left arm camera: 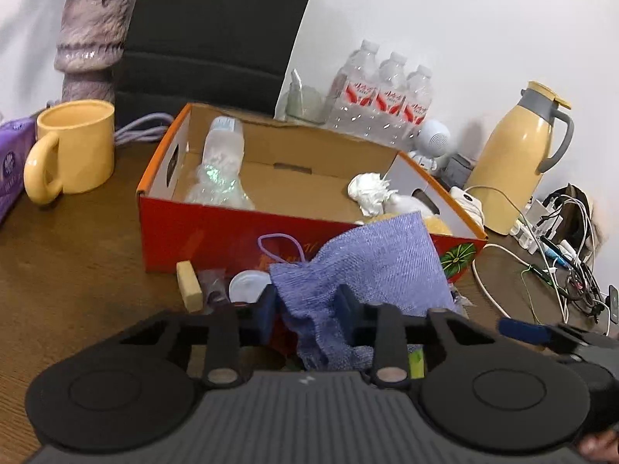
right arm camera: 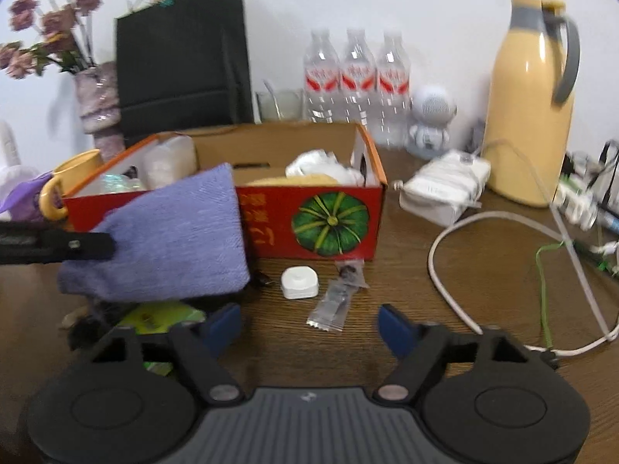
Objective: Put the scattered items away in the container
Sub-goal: 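Grasp the purple cloth bag with the left tool while the right tool grasps the clear packet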
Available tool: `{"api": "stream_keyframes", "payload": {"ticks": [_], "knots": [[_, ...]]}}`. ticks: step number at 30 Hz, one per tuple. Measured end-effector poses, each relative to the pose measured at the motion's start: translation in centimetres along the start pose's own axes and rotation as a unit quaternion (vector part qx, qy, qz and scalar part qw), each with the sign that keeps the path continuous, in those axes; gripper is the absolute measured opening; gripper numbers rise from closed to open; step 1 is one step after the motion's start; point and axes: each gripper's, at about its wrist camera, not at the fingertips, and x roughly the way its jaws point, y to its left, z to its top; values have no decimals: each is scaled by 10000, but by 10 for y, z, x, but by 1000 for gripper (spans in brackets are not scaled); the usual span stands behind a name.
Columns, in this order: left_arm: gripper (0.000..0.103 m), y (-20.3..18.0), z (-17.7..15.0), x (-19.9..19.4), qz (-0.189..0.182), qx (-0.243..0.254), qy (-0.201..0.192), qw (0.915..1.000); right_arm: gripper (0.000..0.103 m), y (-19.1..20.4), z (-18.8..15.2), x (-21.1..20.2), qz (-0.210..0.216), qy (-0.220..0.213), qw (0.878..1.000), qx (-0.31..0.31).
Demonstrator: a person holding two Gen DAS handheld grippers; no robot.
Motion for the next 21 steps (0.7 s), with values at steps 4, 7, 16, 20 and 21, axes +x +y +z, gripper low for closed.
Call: {"api": "stream_keyframes", "payload": {"ticks": [4,7,16,20,21], "knots": [[20,-6,5,-18,-126,73,-267,9995,56,-3,7,21,-155,108,9998,51],[17,-7,11,-40,-312,32,-592,9978,41,-4,10,30,-171,161,9997,67],[13,-3,21,-91,-82,-121,-1305,9913,16,-6,14,34,-279,226,9993,-51],[11,-3,16,-104,28,-186,-1353,9906,14,-2,7,20,-168,190,9996,-97],[11,-3,13,-107,53,-185,-1361,9905,14,-1,3,11,-170,126,9997,-116]]}}
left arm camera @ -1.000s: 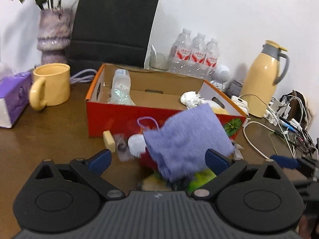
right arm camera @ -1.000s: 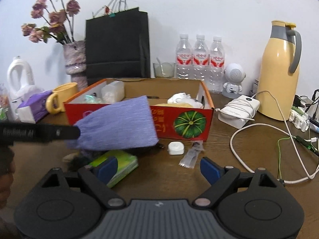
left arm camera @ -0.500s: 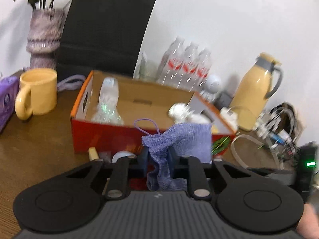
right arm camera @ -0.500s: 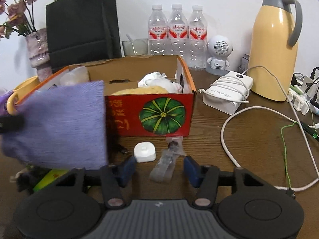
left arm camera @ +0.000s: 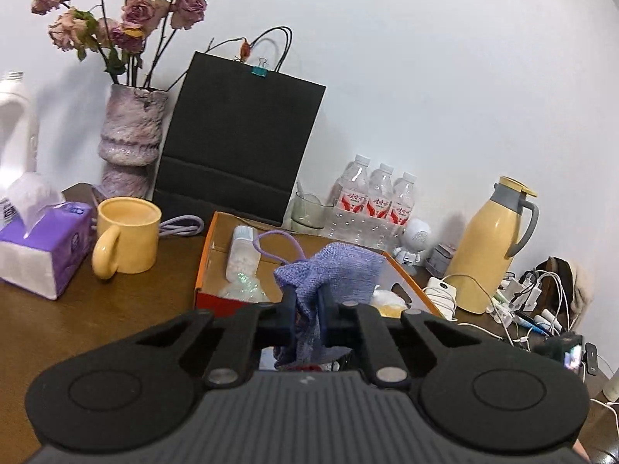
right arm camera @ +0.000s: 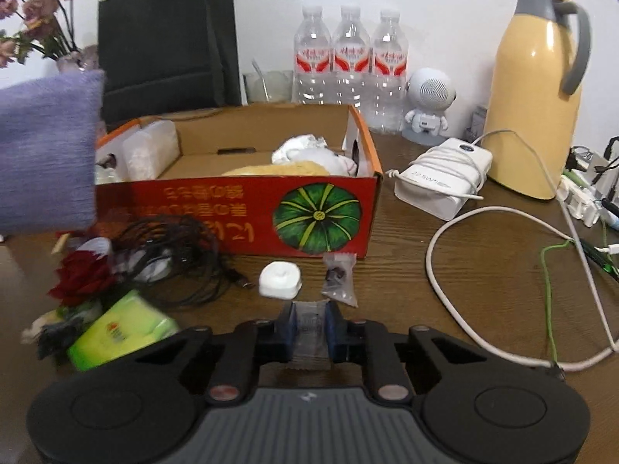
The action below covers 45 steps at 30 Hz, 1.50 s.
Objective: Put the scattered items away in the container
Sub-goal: 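Grasp the purple cloth bag with the left tool while the right tool grasps the clear packet, then carry both items into the cardboard box and open both tools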
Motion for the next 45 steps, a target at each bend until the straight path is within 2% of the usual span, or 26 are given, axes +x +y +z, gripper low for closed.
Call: {"api": "stream_keyframes", "payload": {"ticks": [4,8,13,18,21,24,26,28,31,33,36,41,44,45], "knots": [[10,-2,-9,-15,77,15,-8,10000,14,1,-14,-41,88,-305,9995,-32],[9,-7,-16,-26,-4,32,-2,10000,14,3,-22,-82,287,-602,9978,-14],[9,-19,-3,-14,-257,121,19,9996,14,4,-3,-114,440,-1048,9935,-50],[9,-30,49,35,-452,308,-28,9985,14,10,51,-108,557,-1320,9895,-181],[9,-30,83,82,-566,260,259,9977,14,12,99,-94,794,-1465,9859,-132],[9,-28,109,134,-684,177,677,9952,14,7,147,-68,1011,-1407,9848,-75],[9,-30,119,169,-579,231,1052,9925,14,5,177,-43,1104,-1229,9862,-102],[9,-30,124,205,-320,287,1369,9897,14,3,201,-16,1224,-957,9878,-71],[9,-23,120,255,123,223,1917,9811,14,1,227,33,1245,-368,9915,21],[9,-17,110,283,294,165,2274,9732,14,-2,239,70,1253,55,9920,129],[9,-14,90,313,636,325,2556,9641,14,-1,238,123,1198,692,9901,253],[11,-10,64,340,1019,744,2730,9537,14,4,227,181,929,1257,9876,169],[22,-6,59,342,977,758,2800,9520,15,9,218,202,833,1503,9851,76],[29,-5,60,340,919,762,2796,9527,18,10,216,207,790,1545,9848,69]]}}
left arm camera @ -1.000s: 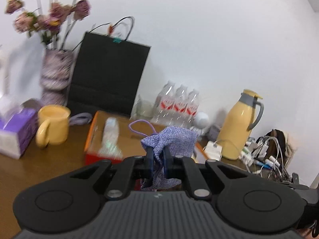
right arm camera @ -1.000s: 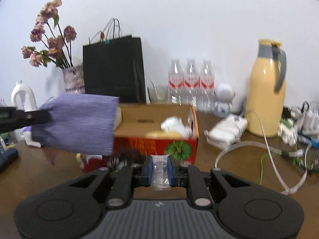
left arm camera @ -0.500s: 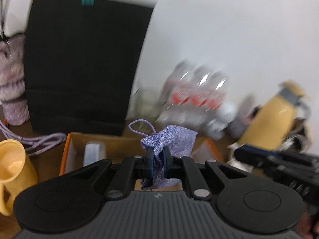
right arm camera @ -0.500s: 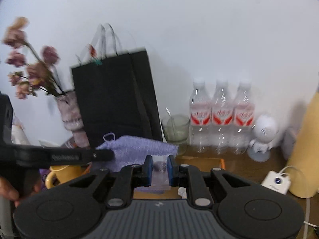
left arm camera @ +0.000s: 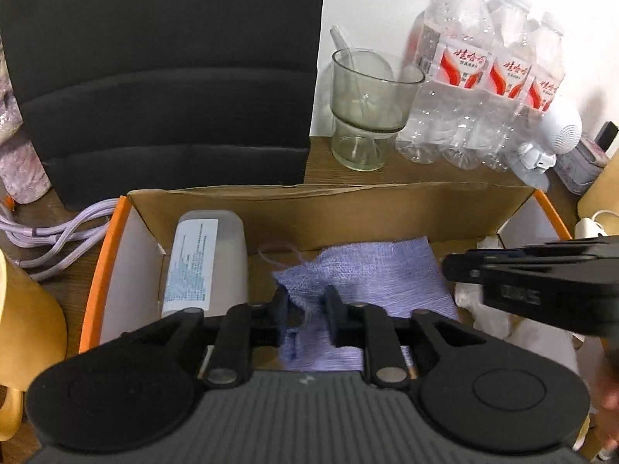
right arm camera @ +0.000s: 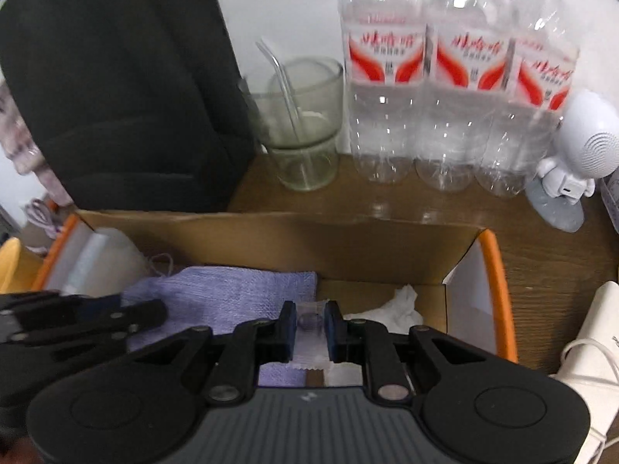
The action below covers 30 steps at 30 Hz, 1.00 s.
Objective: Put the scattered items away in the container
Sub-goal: 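Carry both items into the cardboard box and open both tools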
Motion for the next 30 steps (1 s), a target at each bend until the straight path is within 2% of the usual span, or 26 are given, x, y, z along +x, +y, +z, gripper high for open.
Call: {"api": "stream_keyframes", "payload": {"ticks": [1,2,3,4,6,8,10,12,14,15,21,26,28,30], "knots": [[38,1,0,-1,-34,30,8,10000,19,-1,1,5,-34,56,10000,36],[39,0,0,-4,-36,29,-38,10000,21,-1,1,7,-78,90,9999,58],[39,0,1,-8,-20,61,-82,9999,30,-1,0,7,-97,103,9999,63],[39,0,2,-11,6,111,-93,9999,32,-1,0,5,-76,93,9999,61],[40,2,8,-22,48,65,-173,9998,33,-1,0,-4,-101,38,9999,59],[45,6,13,-36,20,-38,-189,9998,35,-2,1,-19,-118,-34,9999,57],[72,10,18,-50,-13,-123,-142,9998,41,-5,4,-39,-218,-114,9997,48],[85,10,21,-62,39,-144,-105,9998,56,-6,6,-60,-348,-164,9993,27],[91,10,19,-78,147,-143,-114,9997,65,-9,4,-81,-418,-173,9990,11],[98,9,17,-84,168,-170,-86,9997,68,-9,3,-90,-424,-173,9990,-11],[103,9,4,-122,383,-258,65,9989,77,-14,-12,-145,-482,-147,9987,0],[103,0,-10,-147,425,-294,54,9987,78,-1,-29,-170,-417,-79,9991,-41],[103,-4,-16,-158,508,-240,-73,9984,78,10,-36,-177,-466,-122,9987,-148],[103,-8,-24,-171,686,-196,-404,9966,78,19,-44,-187,-447,-327,9983,-202]]}}
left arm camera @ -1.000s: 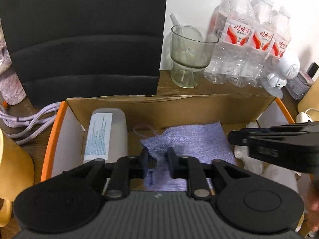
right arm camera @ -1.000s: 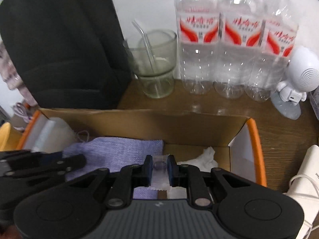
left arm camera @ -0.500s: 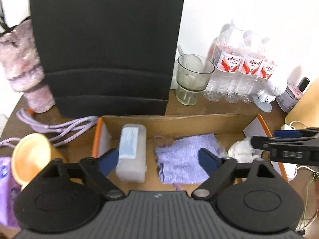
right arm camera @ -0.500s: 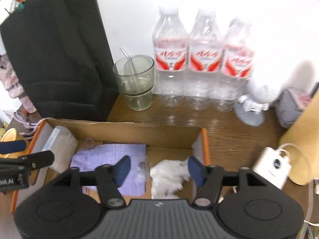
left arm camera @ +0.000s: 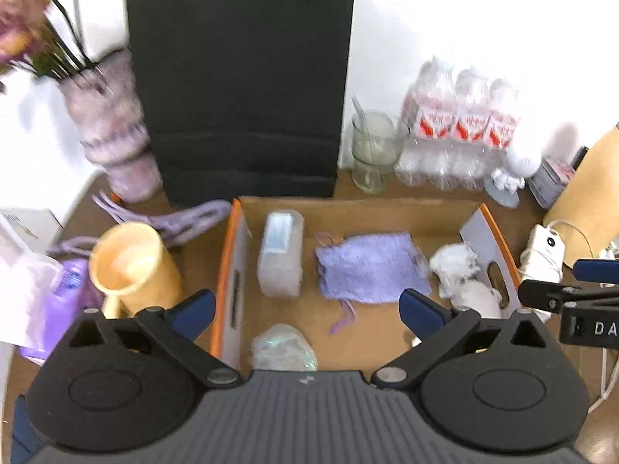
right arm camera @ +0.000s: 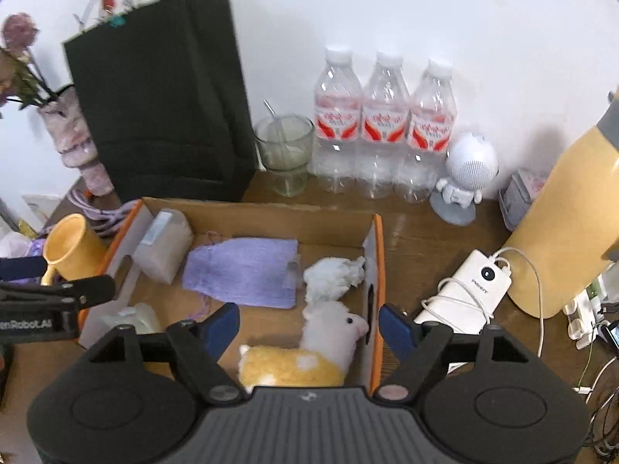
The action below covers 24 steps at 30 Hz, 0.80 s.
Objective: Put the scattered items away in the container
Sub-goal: 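Carry both items into the cardboard box and open both tools, then withdraw both tools from the box toward the remaining items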
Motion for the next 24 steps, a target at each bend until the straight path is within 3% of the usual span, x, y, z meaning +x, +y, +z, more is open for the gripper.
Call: {"api": "stream_keyframes", "payload": {"ticks": [3,5,9,17,20,24], "knots": [[103,1,-21,-27,-99,-84,-939,9955,79,10,-15,-16,69,-546,9985,-53],[103,3,-41,-41,-248,-147,-1600,9867,79,17,-30,-24,60,-984,9951,-108],[103,1,-70,-53,-285,-119,-2267,9735,79,29,-65,-31,181,-1617,9865,-199],[103,-1,-103,-60,-191,-43,-2294,9731,79,35,-105,-36,139,-2181,9758,74],[103,4,-151,-72,-335,99,-2144,9761,84,34,-146,-50,208,-2213,9747,234],[103,23,-240,-89,-916,-16,-1974,9760,88,33,-231,-70,435,-2231,9738,101]]}}
